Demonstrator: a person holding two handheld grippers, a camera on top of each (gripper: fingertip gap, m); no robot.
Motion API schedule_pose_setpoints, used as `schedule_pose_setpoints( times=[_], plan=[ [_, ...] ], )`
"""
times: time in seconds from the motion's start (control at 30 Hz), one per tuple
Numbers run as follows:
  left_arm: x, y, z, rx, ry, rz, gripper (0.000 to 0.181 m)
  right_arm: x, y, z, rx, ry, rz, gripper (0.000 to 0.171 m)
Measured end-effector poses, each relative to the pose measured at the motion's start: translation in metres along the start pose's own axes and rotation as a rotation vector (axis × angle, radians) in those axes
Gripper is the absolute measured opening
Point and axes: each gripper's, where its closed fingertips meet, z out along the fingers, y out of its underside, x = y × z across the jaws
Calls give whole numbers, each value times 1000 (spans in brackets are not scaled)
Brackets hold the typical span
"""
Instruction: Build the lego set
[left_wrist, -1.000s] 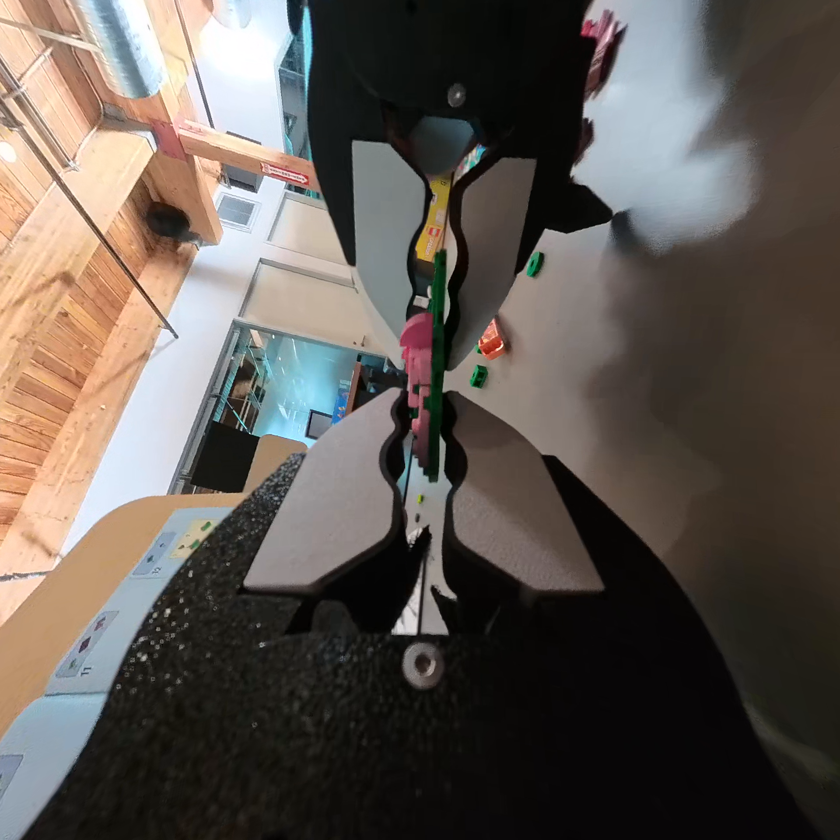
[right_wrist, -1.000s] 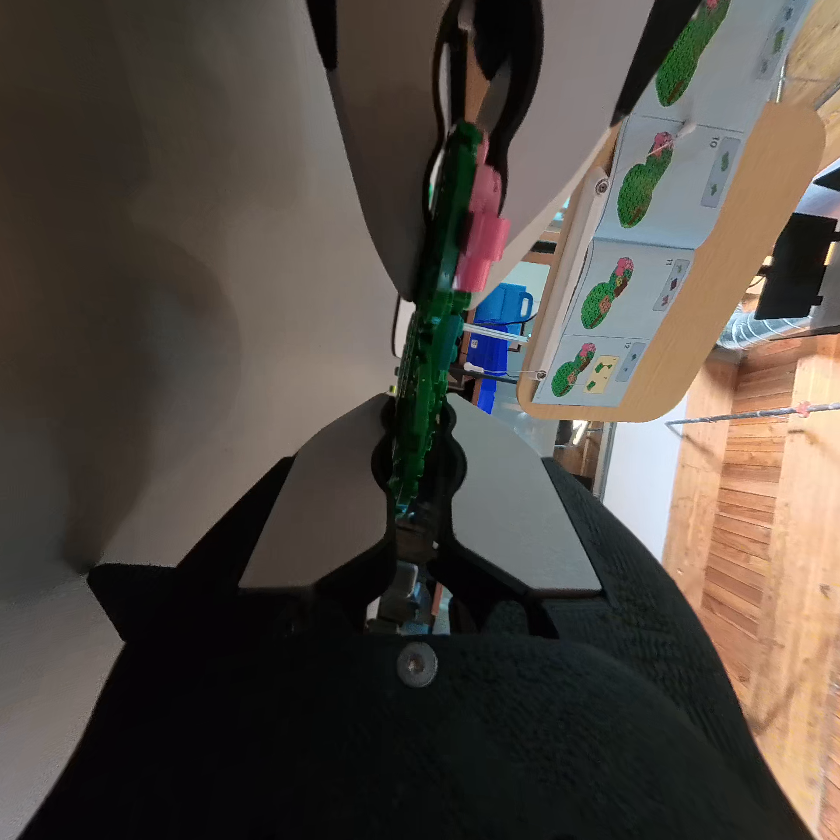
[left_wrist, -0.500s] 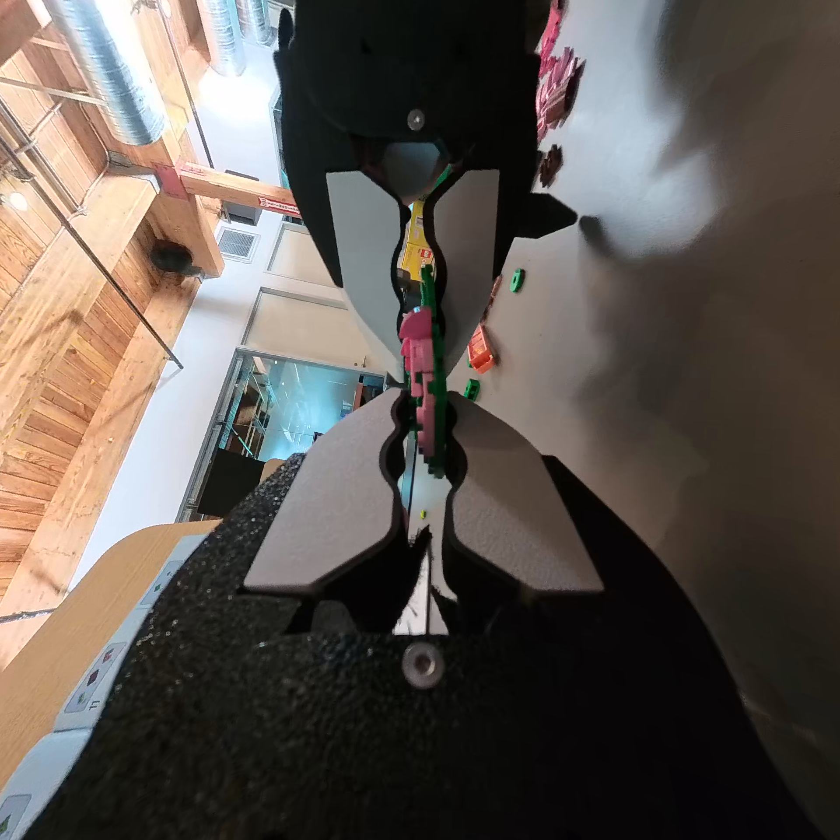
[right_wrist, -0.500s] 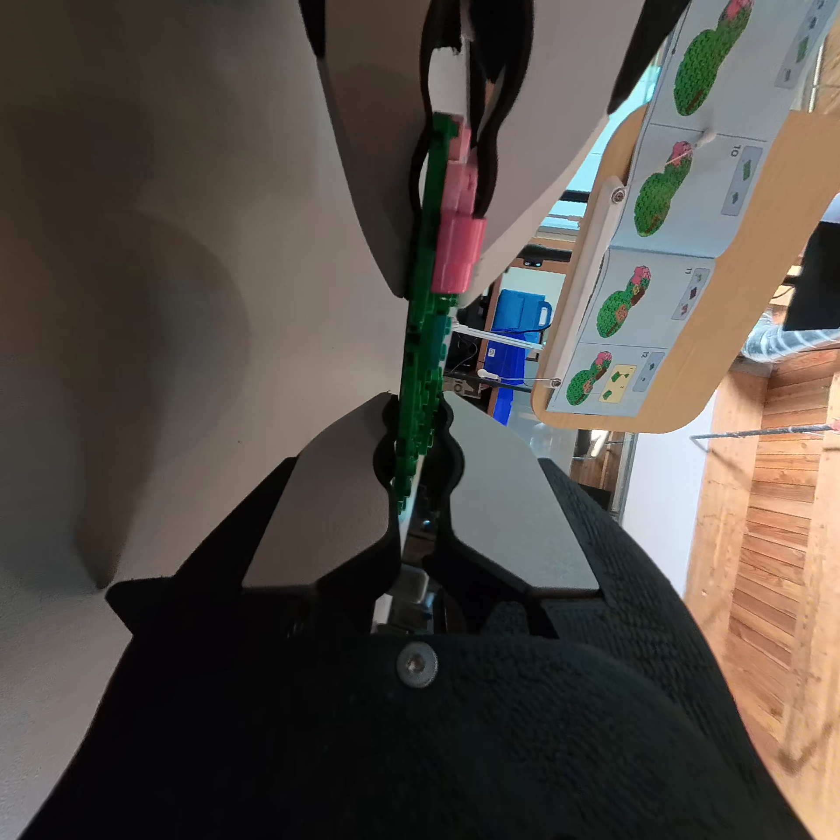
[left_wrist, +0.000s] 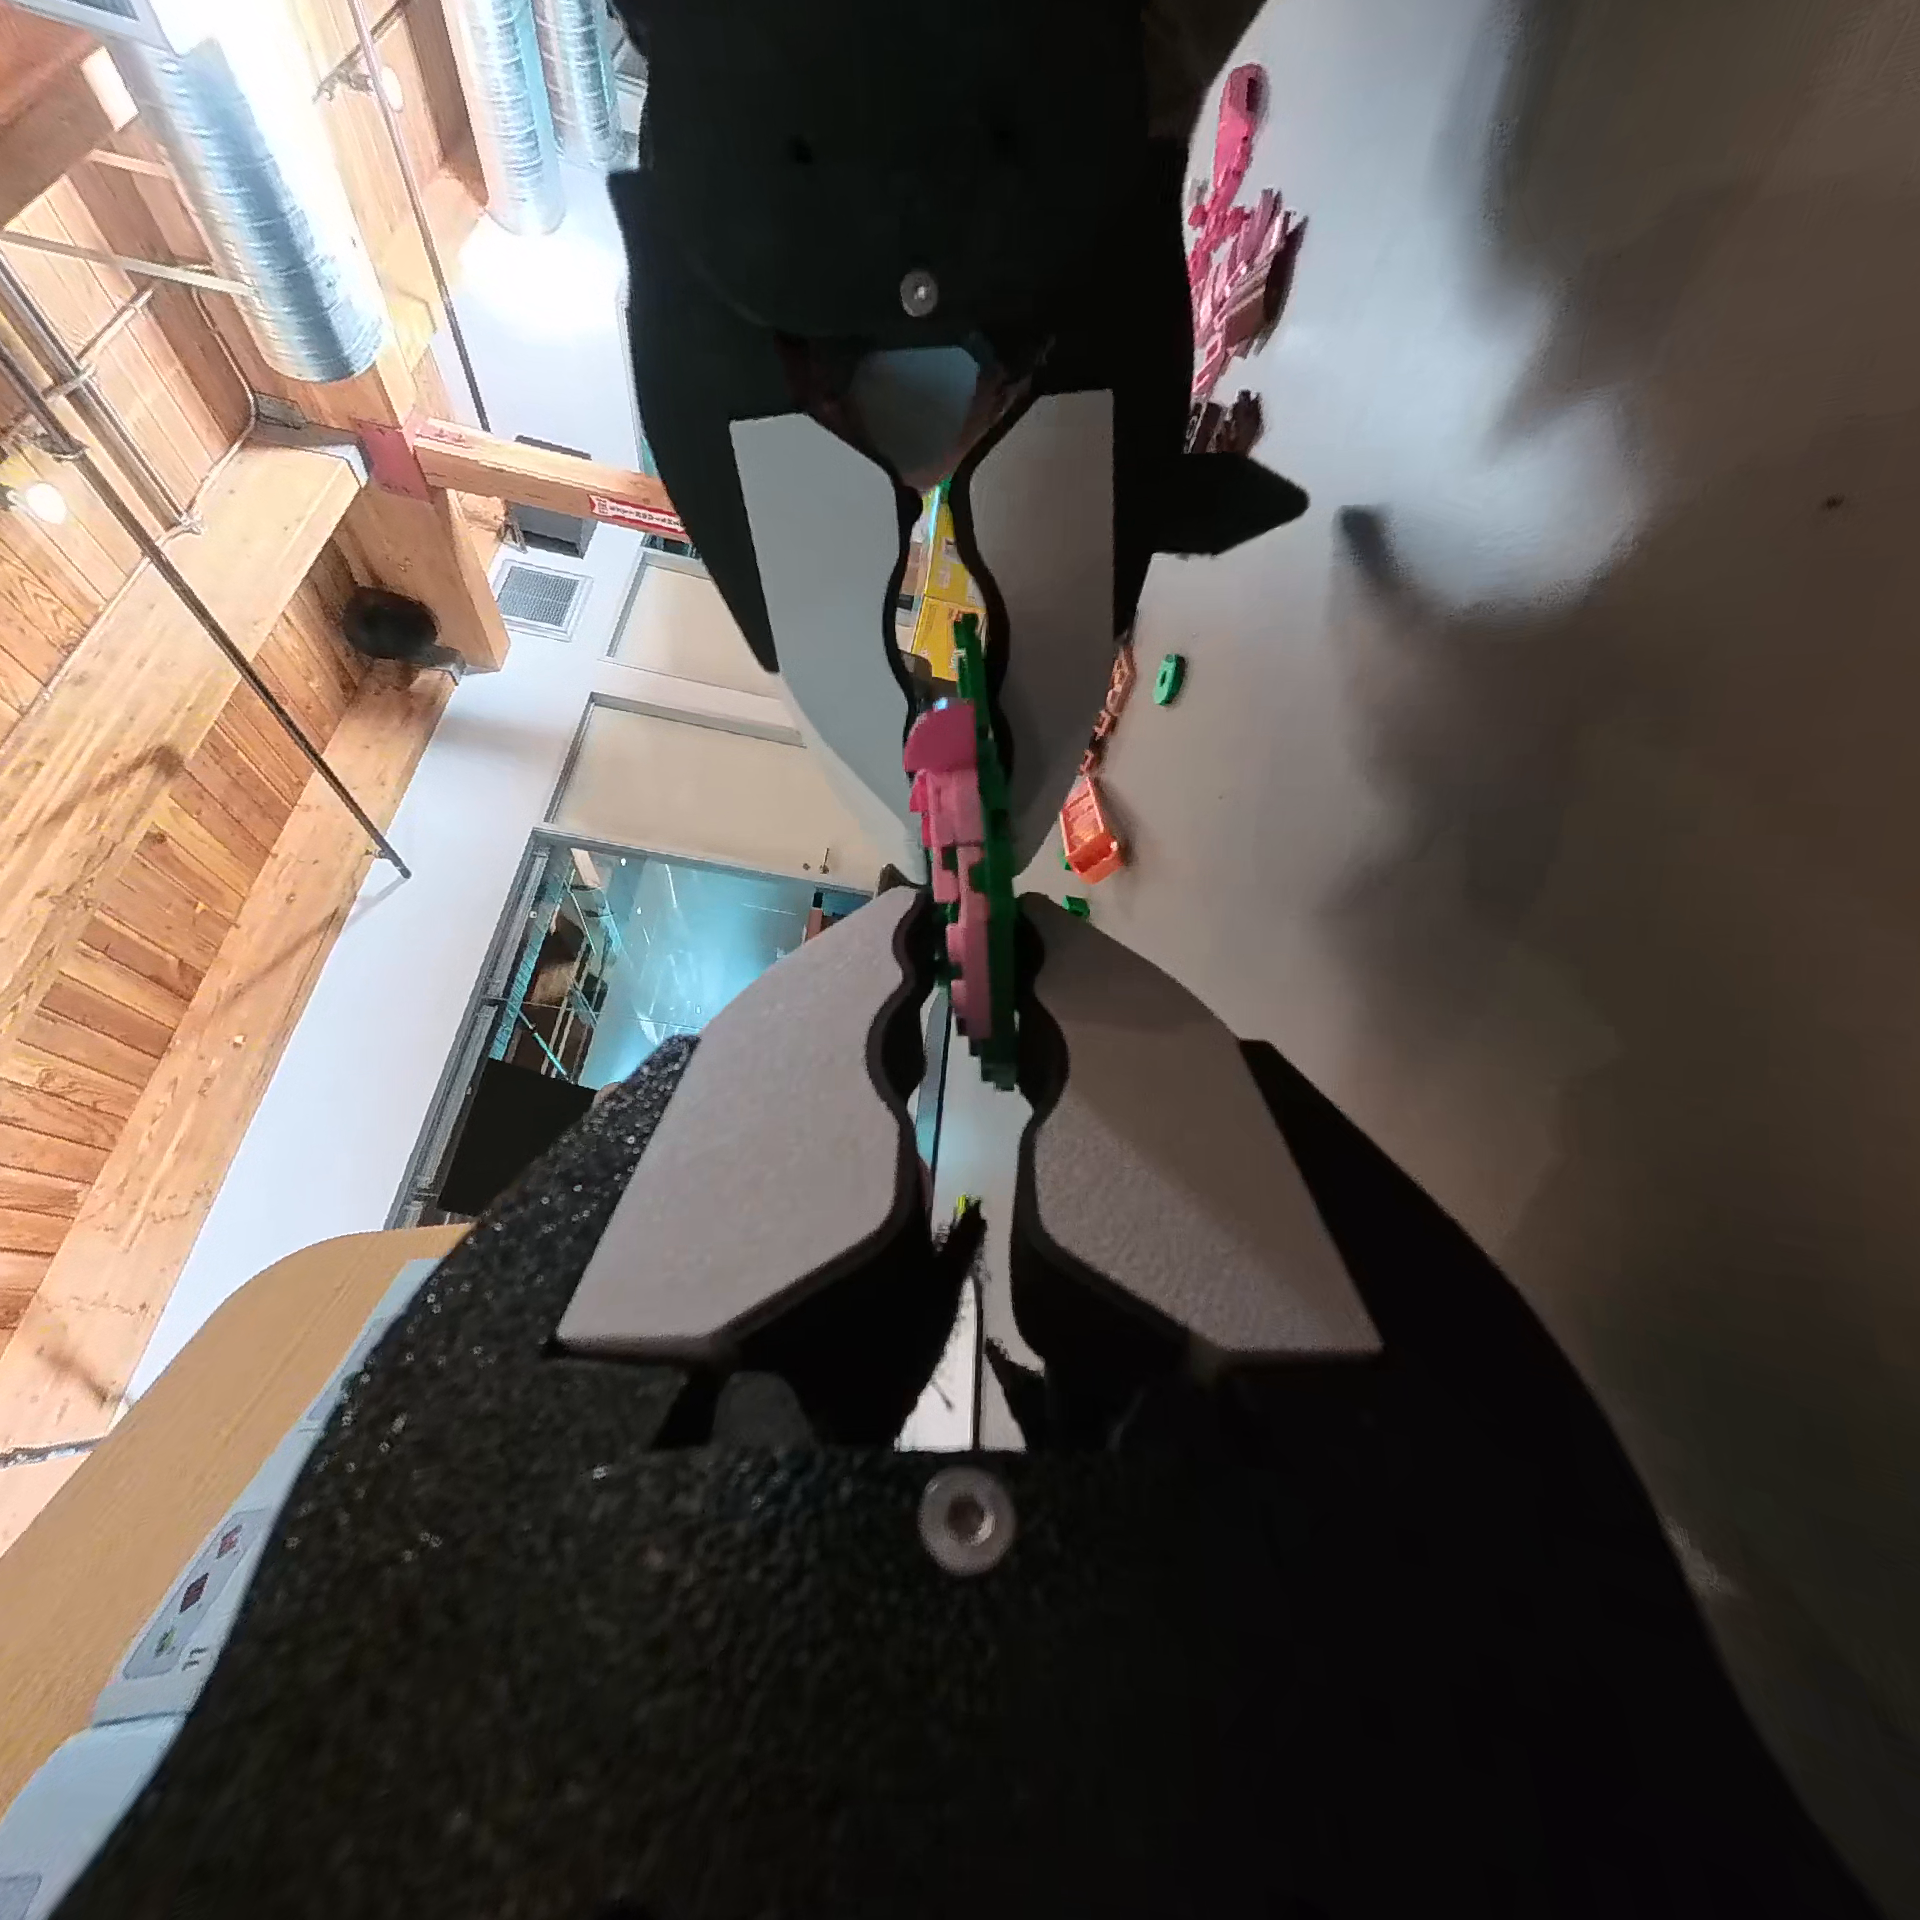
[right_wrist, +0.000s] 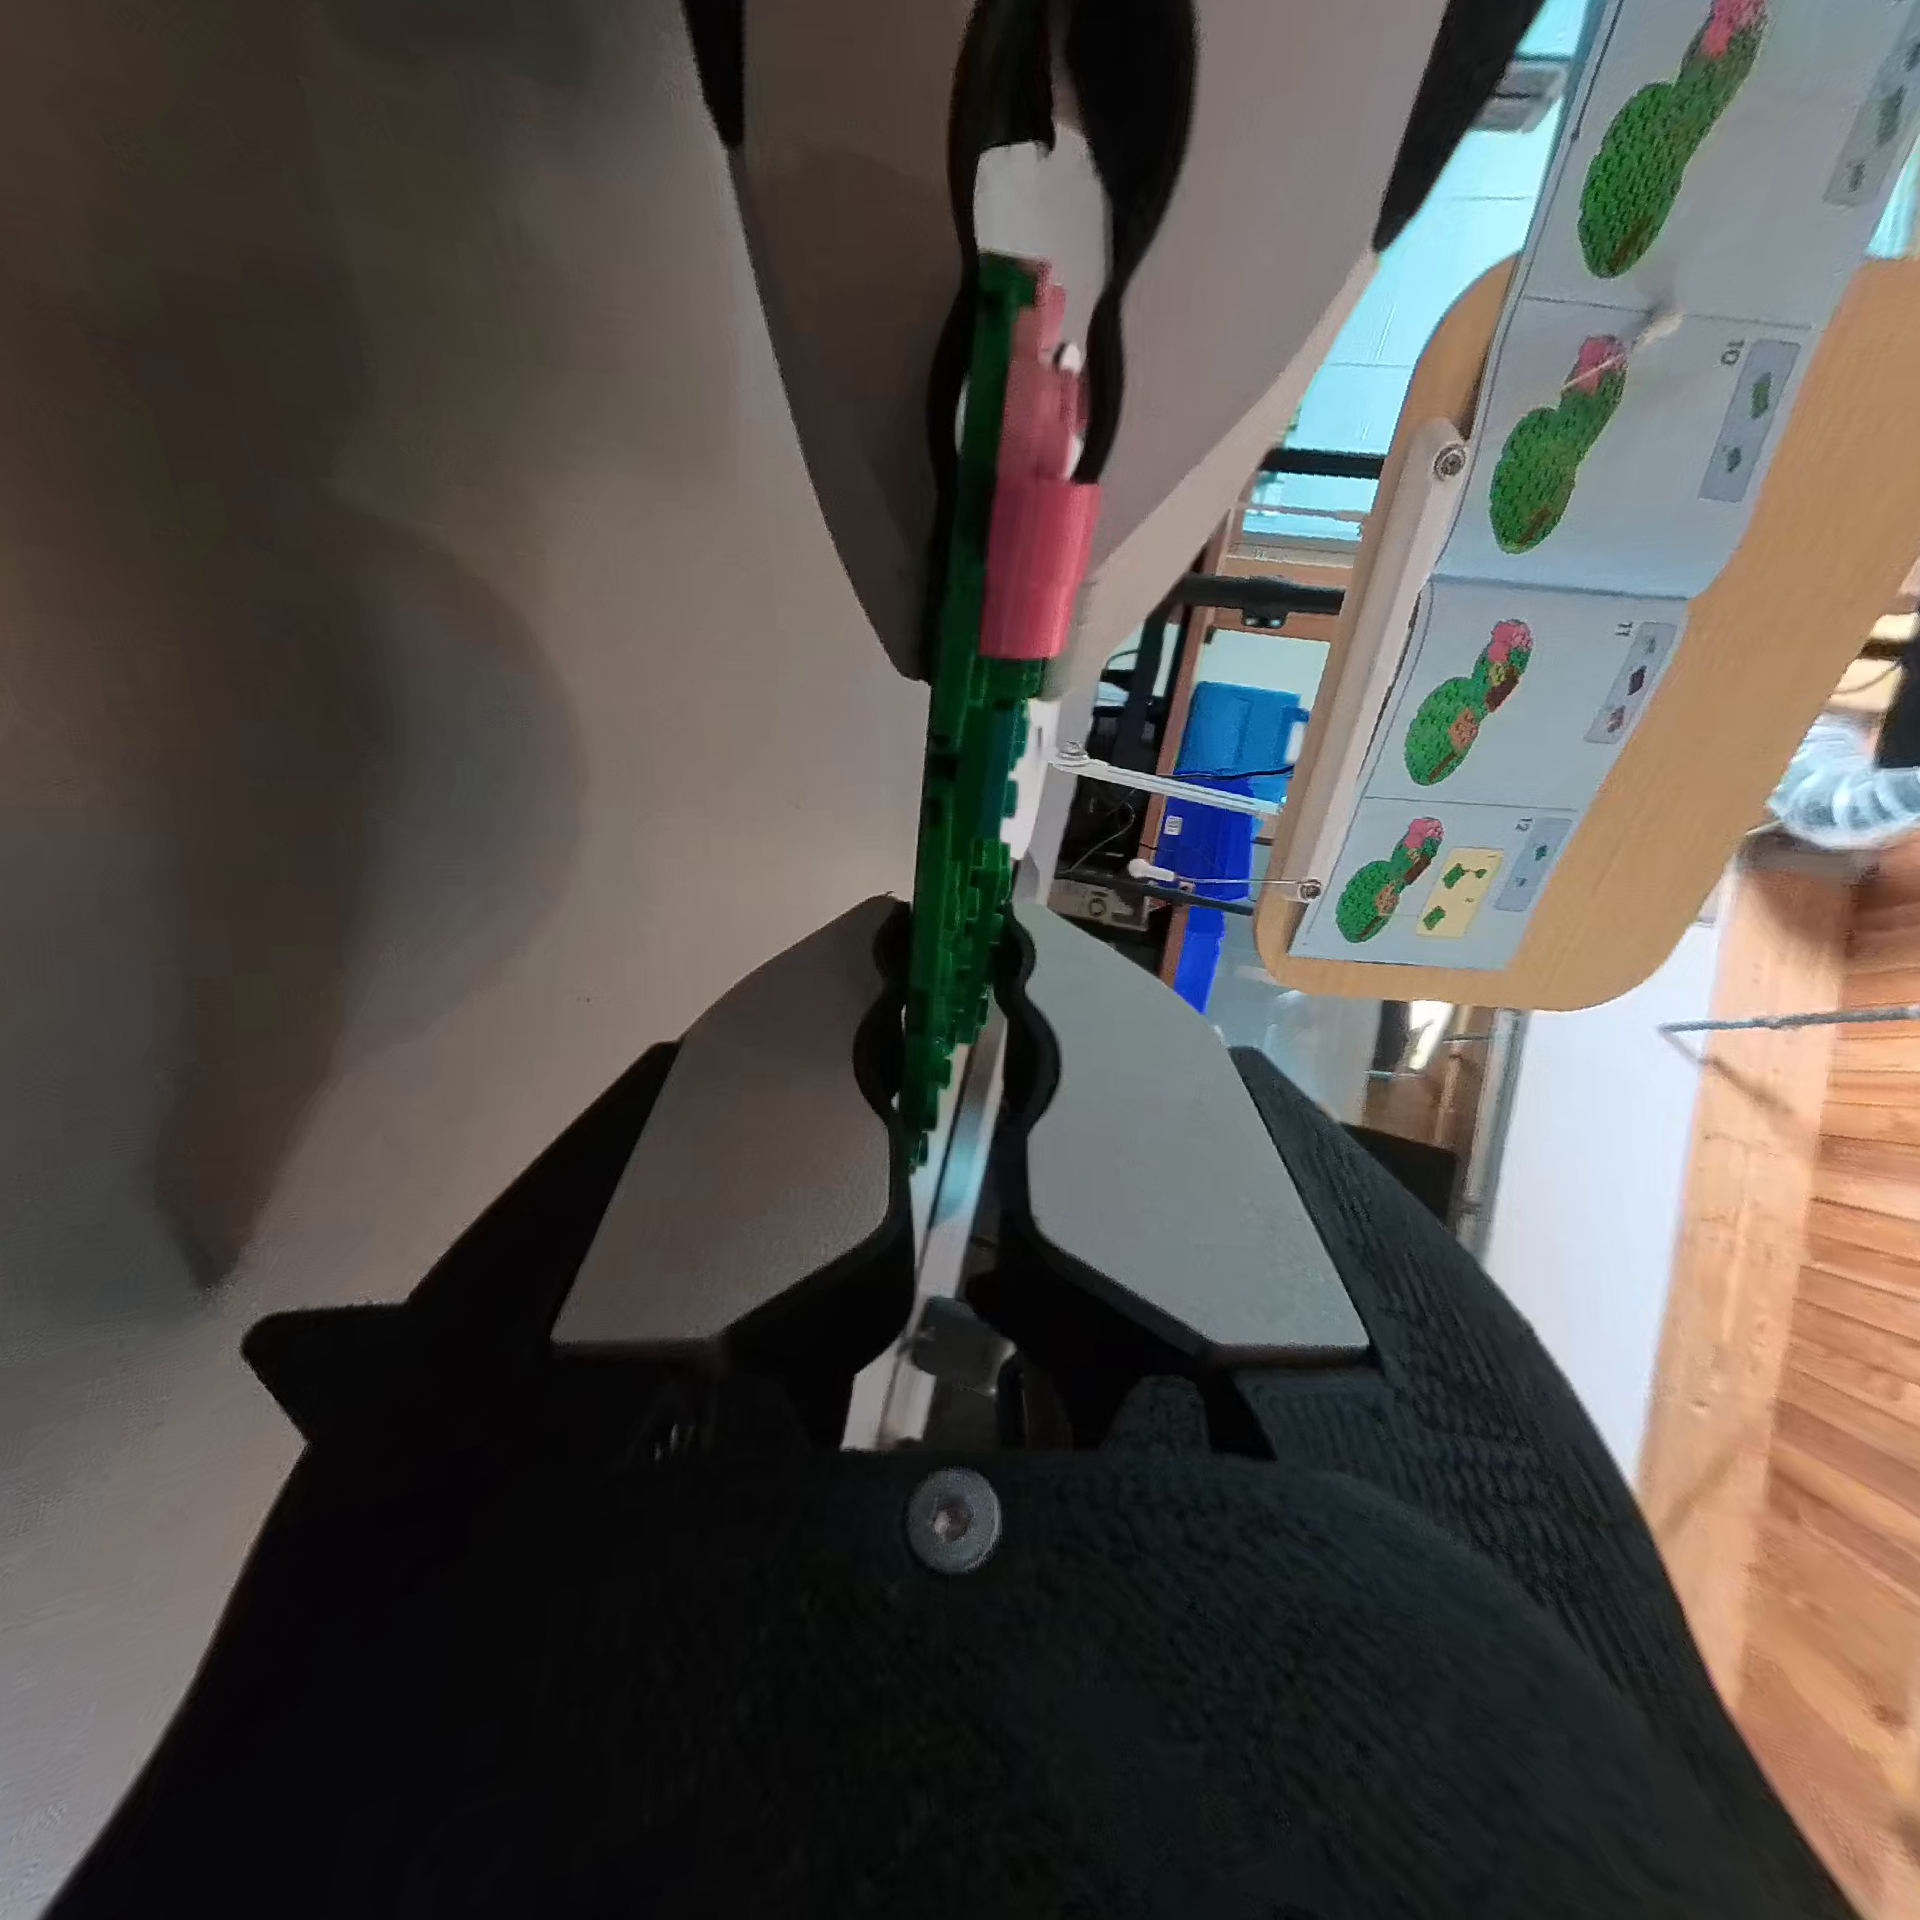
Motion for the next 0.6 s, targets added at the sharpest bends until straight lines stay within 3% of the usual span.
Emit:
schedule_pose_setpoints(
  times=[0.6],
  plan=[
    [0, -1, -1, 14, 5, 1, 12, -6, -10, -1, 56, 7, -15, 36]
  ],
)
